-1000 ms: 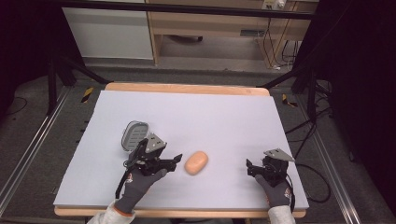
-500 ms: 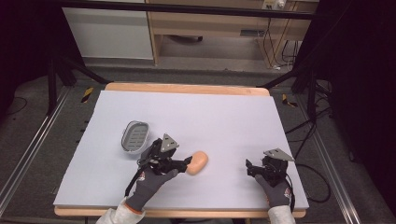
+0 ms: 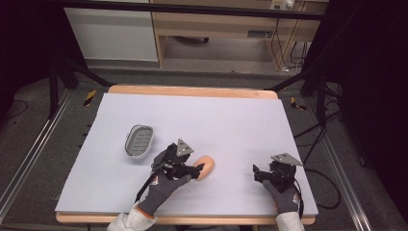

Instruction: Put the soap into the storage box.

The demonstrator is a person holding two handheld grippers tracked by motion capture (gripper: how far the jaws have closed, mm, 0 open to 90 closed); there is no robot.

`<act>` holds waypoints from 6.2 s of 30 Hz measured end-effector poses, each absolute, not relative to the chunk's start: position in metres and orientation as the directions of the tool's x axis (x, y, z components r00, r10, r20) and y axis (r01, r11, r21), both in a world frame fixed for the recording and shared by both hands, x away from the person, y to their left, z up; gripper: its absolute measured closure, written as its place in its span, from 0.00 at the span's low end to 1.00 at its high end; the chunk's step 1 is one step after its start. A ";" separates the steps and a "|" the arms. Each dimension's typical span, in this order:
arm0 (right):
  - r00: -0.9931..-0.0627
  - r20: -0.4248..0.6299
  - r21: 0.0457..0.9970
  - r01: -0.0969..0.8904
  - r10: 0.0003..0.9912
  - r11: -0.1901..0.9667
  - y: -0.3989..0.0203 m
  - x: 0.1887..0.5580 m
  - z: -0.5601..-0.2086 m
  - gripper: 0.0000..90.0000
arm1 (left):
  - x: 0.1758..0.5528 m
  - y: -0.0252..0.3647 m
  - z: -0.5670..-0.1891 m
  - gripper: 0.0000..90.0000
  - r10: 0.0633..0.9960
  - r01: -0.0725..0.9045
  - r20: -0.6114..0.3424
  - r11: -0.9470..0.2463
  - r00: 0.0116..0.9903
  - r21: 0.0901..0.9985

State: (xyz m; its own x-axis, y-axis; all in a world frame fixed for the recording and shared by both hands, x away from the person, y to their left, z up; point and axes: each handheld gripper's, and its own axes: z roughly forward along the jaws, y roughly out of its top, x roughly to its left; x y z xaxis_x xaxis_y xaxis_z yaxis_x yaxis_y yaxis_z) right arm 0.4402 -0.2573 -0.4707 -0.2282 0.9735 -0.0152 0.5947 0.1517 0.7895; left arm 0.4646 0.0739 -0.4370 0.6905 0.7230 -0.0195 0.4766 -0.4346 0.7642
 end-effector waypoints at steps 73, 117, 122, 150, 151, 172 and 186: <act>-0.244 0.002 0.772 0.617 0.970 0.154 -0.256 0.442 -0.473 0.07 | 0.478 0.035 -0.475 0.35 0.708 0.526 0.013 -0.536 0.706 0.660; -0.235 0.000 0.769 0.622 0.972 0.151 -0.256 0.443 -0.473 0.07 | 0.457 0.118 -0.423 0.35 0.755 0.515 -0.020 -0.428 0.656 0.742; -0.236 -0.001 0.770 0.620 0.972 0.151 -0.256 0.443 -0.473 0.07 | 0.455 0.128 -0.420 0.35 0.765 0.520 -0.032 -0.406 0.643 0.751; -0.246 -0.007 0.770 0.617 0.969 0.163 -0.255 0.443 -0.473 0.07 | 0.472 0.177 -0.400 0.35 0.843 0.535 -0.062 -0.281 0.535 0.797; -0.245 -0.008 0.770 0.618 0.970 0.162 -0.255 0.443 -0.473 0.07 | 0.473 0.180 -0.400 0.35 0.846 0.536 -0.060 -0.279 0.530 0.797; -0.246 -0.003 0.768 0.620 0.969 0.160 -0.254 0.444 -0.474 0.07 | 0.503 0.211 -0.404 0.35 0.898 0.571 -0.064 -0.220 0.436 0.791; -0.249 0.000 0.765 0.624 0.969 0.161 -0.253 0.444 -0.474 0.07 | 0.516 0.223 -0.417 0.35 0.915 0.598 -0.070 -0.202 0.399 0.776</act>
State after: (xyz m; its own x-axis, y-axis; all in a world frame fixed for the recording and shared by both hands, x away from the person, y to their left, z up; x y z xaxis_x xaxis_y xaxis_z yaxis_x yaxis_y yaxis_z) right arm 0.4440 -0.2530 -0.4742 -0.2487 0.9686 -0.0004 0.6243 0.1606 0.7645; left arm 0.5157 0.2226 -0.4168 0.3985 0.9145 -0.0695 0.5978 -0.2015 0.7759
